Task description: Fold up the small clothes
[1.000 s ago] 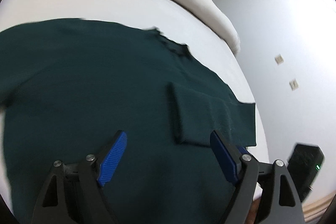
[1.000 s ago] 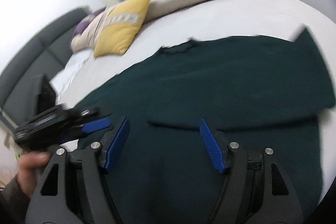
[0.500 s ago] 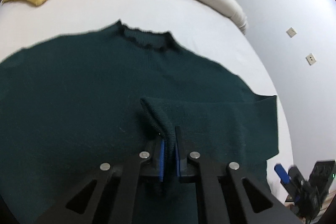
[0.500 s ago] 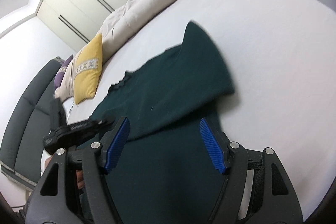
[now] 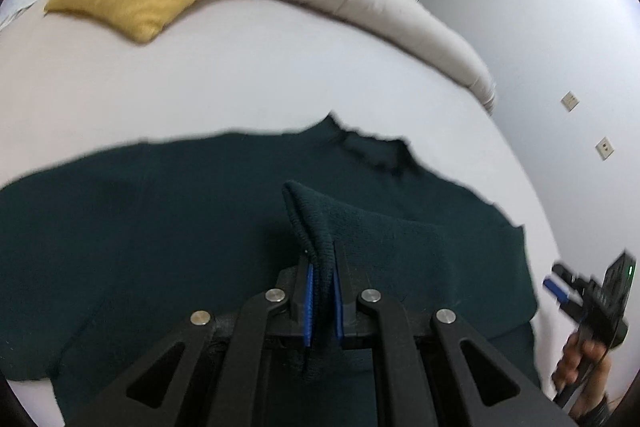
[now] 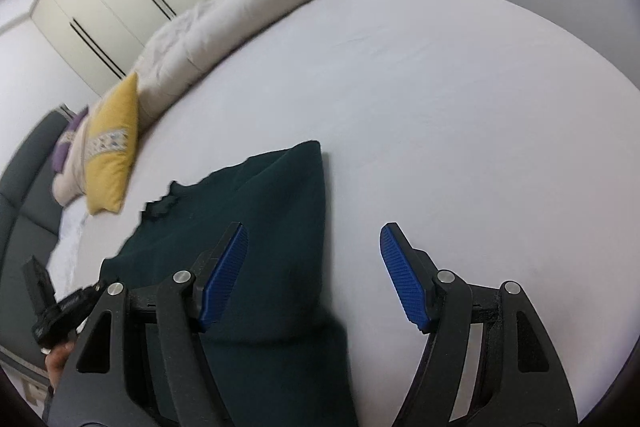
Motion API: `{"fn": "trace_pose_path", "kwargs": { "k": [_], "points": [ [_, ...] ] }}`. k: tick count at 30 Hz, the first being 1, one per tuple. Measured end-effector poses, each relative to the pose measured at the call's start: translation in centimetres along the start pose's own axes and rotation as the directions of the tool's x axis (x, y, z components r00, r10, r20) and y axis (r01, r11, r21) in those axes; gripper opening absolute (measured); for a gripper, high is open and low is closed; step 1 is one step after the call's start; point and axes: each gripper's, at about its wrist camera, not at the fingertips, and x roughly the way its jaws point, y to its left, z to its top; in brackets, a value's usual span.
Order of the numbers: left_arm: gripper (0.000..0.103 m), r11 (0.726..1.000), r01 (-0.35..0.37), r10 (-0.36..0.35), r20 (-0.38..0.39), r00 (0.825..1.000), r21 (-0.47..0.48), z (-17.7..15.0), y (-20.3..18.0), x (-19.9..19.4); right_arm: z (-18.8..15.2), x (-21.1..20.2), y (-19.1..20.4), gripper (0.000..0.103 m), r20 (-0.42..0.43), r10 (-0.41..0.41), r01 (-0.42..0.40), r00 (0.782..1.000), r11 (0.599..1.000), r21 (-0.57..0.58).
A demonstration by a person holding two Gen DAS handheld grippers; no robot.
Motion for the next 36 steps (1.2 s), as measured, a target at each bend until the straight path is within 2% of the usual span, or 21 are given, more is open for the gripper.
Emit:
{"fn": "trace_pose_path", "kwargs": {
  "k": [5,6,8,9,10,13,17,19,21,24,26,28,30,32,33,34,36],
  "points": [
    [0.009,1.0,0.01,-0.01,-0.009,1.0,-0.027,-0.7,0.7,1.0,2.0,4.8,0.3,0.054,-0.084,-0.039,0.036,0.996,0.999,-0.03],
    [0.009,1.0,0.012,-0.012,-0.006,1.0,-0.024,-0.7,0.8,0.9,2.2,5.7,0.4,0.048,-0.093,-0.042,0.039,0.995,0.999,-0.033],
    [0.009,1.0,0.016,-0.016,0.0,1.0,-0.018,-1.1,0.8,0.8,2.8,6.9,0.6,0.029,-0.103,-0.067,0.061,0.992,0.996,-0.062],
    [0.009,1.0,0.018,-0.018,0.004,1.0,-0.014,-1.2,0.8,0.7,3.1,7.5,0.9,0.013,-0.109,-0.084,0.074,0.991,0.993,-0.092],
    [0.009,1.0,0.018,-0.018,0.009,1.0,-0.012,-1.5,0.8,0.5,3.5,7.7,1.2,0.007,-0.118,-0.1,0.086,0.988,0.989,-0.118],
    [0.008,0.999,0.025,-0.024,0.031,0.999,-0.022,-2.0,0.6,-0.1,4.4,7.6,1.9,0.005,-0.115,-0.122,0.101,0.986,0.979,-0.176],
    [0.008,0.999,0.022,-0.02,0.045,0.999,-0.041,-2.9,1.0,0.1,5.4,7.4,2.7,0.005,-0.097,-0.109,0.089,0.989,0.978,-0.191],
    [0.009,0.998,0.027,-0.026,0.026,0.999,-0.049,-2.9,1.5,1.0,5.2,9.3,1.3,0.005,-0.136,-0.137,0.113,0.981,0.979,-0.172],
    [0.009,0.998,0.035,-0.034,0.021,0.999,-0.055,-2.6,1.6,1.1,4.9,9.2,0.7,0.007,-0.126,-0.099,0.08,0.987,0.985,-0.153],
    [0.009,1.0,0.014,-0.014,0.021,1.0,-0.015,-2.2,1.0,0.9,4.8,7.3,0.9,0.012,-0.12,-0.082,0.064,0.989,0.987,-0.146],
    [0.009,1.0,0.013,-0.013,0.02,1.0,-0.012,-2.1,1.0,0.9,4.2,5.2,0.5,0.022,-0.099,-0.054,0.043,0.994,0.993,-0.114],
    [0.009,1.0,0.012,-0.011,0.019,1.0,-0.01,-2.0,0.9,0.9,3.0,3.5,0.4,0.045,-0.094,-0.029,0.021,0.995,0.995,-0.095],
    [0.009,1.0,0.008,-0.008,0.02,1.0,-0.004,-1.9,0.9,0.9,1.7,2.8,0.7,0.048,-0.115,-0.006,-0.004,0.993,0.996,-0.093],
    [0.009,1.0,0.003,-0.003,0.021,1.0,0.001,-1.9,0.8,1.0,-0.1,3.7,1.6,0.043,-0.183,-0.029,0.001,0.983,0.989,-0.149],
    [0.009,1.0,0.002,-0.002,0.02,1.0,0.004,-2.0,0.8,0.9,-0.6,4.0,1.9,0.029,-0.198,-0.05,0.015,0.979,0.985,-0.175],
    [0.009,1.0,0.002,-0.002,0.019,1.0,0.004,-2.0,0.8,0.9,-1.2,4.3,2.0,0.021,-0.193,-0.088,0.045,0.977,0.976,-0.215],
    [0.009,1.0,0.005,-0.005,0.023,1.0,0.001,-2.0,0.9,0.7,-1.2,3.9,1.8,0.01,-0.18,-0.072,0.037,0.981,0.981,-0.19]
  ]
}}
